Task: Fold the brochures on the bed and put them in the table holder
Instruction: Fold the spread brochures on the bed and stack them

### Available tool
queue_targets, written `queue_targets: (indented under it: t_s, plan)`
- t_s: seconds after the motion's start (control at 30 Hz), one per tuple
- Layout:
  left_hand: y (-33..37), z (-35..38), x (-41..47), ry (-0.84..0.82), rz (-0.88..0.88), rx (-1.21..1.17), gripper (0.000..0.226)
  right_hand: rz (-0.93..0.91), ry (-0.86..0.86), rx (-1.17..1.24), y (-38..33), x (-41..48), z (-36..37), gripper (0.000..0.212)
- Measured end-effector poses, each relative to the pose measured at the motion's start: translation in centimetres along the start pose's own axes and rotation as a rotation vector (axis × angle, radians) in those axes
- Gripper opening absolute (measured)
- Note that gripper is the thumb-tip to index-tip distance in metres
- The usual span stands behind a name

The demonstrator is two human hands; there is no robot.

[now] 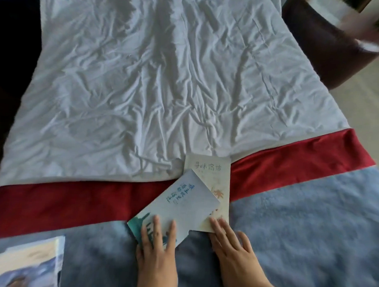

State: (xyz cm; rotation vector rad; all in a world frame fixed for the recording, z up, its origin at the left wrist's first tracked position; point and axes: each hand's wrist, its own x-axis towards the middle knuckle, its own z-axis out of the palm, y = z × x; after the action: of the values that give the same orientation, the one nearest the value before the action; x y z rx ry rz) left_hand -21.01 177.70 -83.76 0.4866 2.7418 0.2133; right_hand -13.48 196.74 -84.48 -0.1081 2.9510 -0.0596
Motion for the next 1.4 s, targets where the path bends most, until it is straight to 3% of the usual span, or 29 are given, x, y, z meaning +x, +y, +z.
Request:
queue_targets:
  t_s: [0.1, 0.2, 0.27, 0.37, 0.43, 0.5, 0.63, 0.7, 0.8, 0.93, 1.0, 1.13, 1.23, 1.4]
  plan:
    - [1.0, 1.2, -2.8, -0.094, -0.095, 0.019, 0.086, -0.013, -0.112, 0.061, -2.1, -3.7, -0.2, 0.050]
    - [1.1, 1.5, -3.6, -0.119, -0.154, 0.120, 0.081, 0.055, -0.313, 0.090, -3.4, -4.2, -1.1, 0.070]
    - [1.3, 0.6, -2.8, -0.116, -0.148, 0.176, 0.092, 0.045, -0.397, 0.176, -3.5, -3.6, -1.4, 0.068]
    - [0.6, -0.9, 0.1, -0.131, -0.118, 0.201, 0.122, 0.145, -0.175, 0.384, -3.4, -2.1, -1.7, 0.039]
    - [-0.1, -1.9, 2.2, -0.193, -0.094, 0.150, 0.136, 0.309, -0.003, 0.584, -3.1, -0.9, -2.0, 0.045]
    - [-0.6, -2.7, 3.7, -0.259, -0.085, 0.107, 0.142, 0.486, 0.065, 0.754, -3.0, 0.3, -2.0, 0.059]
    - [-1.3, -3.3, 4.0, -0.225, -0.081, 0.019, 0.131, 0.743, 0.111, 1.000, -2.3, 2.0, -1.9, 0.077]
    - [-1.4, -3.1, 3.1, -0.193, -0.097, 0.012, 0.124, 0.834, 0.052, 1.093, -1.7, 2.1, -1.6, 0.083]
    - [-1.1, -2.4, 1.7, -0.154, -0.171, -0.031, 0.110, 0.861, -0.068, 1.116, -1.5, 1.6, -1.1, 0.064]
    - [-0.5, -1.9, 0.4, -0.091, -0.231, -0.089, 0.102, 0.946, -0.063, 1.245, -2.7, 2.4, -0.5, 0.037]
    - [-0.7, -2.1, 0.4, -0.059, -0.262, -0.152, 0.100, 0.960, -0.068, 1.267, -3.6, 3.3, -0.8, 0.028]
    - [-2.0, -3.0, 0.9, -0.001, -0.323, -0.356, 0.101, 0.971, -0.074, 1.542, -4.2, 3.8, -1.4, 0.024]
    - [-3.6, -3.6, 0.8, 0.029, -0.352, -0.374, 0.102, 0.843, -0.034, 1.396, -3.1, 2.3, -1.6, 0.031]
    - [-5.4, -3.7, 0.3, 0.120, -0.461, -0.359, 0.102, 0.792, 0.045, 1.387, -1.0, -1.7, -2.0, 0.034]
